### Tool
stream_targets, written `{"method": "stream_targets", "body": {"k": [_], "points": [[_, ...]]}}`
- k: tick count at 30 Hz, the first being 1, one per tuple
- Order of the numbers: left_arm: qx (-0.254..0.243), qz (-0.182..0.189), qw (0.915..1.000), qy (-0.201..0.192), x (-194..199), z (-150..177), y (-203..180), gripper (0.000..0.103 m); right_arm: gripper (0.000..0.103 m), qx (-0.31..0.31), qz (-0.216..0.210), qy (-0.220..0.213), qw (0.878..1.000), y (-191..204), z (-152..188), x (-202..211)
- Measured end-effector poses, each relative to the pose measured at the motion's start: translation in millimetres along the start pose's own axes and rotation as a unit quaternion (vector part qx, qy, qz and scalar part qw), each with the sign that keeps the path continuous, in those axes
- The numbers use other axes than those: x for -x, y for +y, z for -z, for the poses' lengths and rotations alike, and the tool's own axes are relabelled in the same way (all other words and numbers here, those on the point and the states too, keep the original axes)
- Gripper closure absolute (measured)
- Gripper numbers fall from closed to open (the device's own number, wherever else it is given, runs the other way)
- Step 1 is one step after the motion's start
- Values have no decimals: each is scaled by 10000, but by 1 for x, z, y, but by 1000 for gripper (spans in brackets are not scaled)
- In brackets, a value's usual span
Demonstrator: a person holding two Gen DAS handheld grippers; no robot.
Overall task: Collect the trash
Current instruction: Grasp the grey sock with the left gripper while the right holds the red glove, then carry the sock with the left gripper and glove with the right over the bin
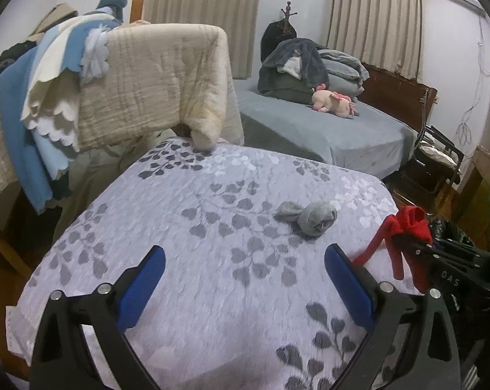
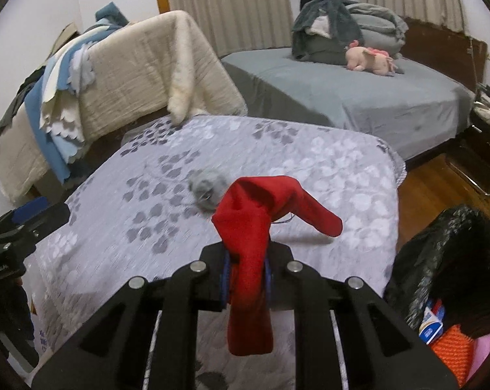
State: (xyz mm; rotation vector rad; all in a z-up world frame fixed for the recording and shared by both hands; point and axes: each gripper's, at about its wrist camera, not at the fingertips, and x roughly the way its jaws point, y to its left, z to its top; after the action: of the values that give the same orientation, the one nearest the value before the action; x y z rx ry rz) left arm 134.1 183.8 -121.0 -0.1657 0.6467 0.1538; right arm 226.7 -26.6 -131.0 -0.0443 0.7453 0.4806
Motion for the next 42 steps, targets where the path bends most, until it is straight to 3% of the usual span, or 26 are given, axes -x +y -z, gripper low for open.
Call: {"method": "stream_targets", "body": {"k": [10,26,29,31,37,42], "points": [[-294,209,9992,150,-63,-23,-35,7,88,-251,193,-60,9995,-23,-21,-19],[-525,559,9942,760,-157,-21,-71,13,87,-520,321,114,9981,-45,-25,-43],[-580,712,9922,838,-163,-20,-78,21,87,-520,319,141,9980,-45,-25,-46],[-563,874,9905,899,-166,-19,-81,33,87,-528,316,149,9980,-46,-25,-47],[-328,1212,9874,963,-172,-21,-83,53,87,-536,316,145,9980,-47,-24,-46],[-392,1255,9872,898,-167,-22,-87,60,87,-539,317,87,9980,-47,-26,-42]]}}
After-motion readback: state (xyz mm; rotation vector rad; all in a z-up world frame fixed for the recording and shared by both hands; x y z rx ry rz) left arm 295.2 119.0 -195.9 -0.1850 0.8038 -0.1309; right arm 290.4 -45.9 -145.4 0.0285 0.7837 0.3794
